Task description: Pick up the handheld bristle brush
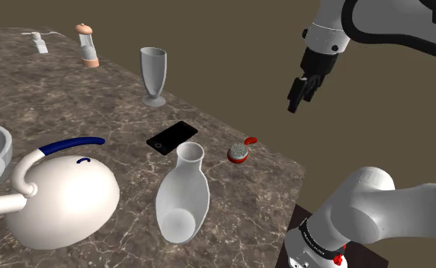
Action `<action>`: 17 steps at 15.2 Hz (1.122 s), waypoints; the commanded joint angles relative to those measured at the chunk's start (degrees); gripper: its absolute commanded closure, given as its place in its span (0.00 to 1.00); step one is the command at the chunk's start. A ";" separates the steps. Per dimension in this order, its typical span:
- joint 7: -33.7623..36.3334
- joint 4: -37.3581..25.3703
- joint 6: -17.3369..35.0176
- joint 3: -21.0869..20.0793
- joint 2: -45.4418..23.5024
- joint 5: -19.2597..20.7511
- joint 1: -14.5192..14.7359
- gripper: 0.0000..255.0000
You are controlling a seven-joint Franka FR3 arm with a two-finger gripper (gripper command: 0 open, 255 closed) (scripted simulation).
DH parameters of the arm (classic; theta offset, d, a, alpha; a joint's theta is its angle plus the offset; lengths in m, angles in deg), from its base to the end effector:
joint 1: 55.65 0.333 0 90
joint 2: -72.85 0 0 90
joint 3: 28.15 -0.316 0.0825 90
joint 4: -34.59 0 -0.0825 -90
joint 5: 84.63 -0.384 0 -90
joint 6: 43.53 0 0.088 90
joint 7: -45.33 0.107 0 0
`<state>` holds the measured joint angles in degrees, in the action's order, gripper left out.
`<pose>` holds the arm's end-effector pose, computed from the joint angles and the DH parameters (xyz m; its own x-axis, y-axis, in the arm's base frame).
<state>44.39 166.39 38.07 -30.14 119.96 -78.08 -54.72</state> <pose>0.2815 0.0049 0.6155 0.9978 0.0380 -0.0551 0.0453 -0.9894 0.1379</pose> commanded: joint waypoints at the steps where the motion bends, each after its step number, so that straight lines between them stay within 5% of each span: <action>1: 0.00 0.00 0.00 0.00 0.00 0.00 0.00 0.00; 17: 53.22 11.46 26.34 -14.63 -15.95 -20.30 -12.38 0.00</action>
<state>94.89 177.91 62.78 -44.01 105.41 -97.50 -66.54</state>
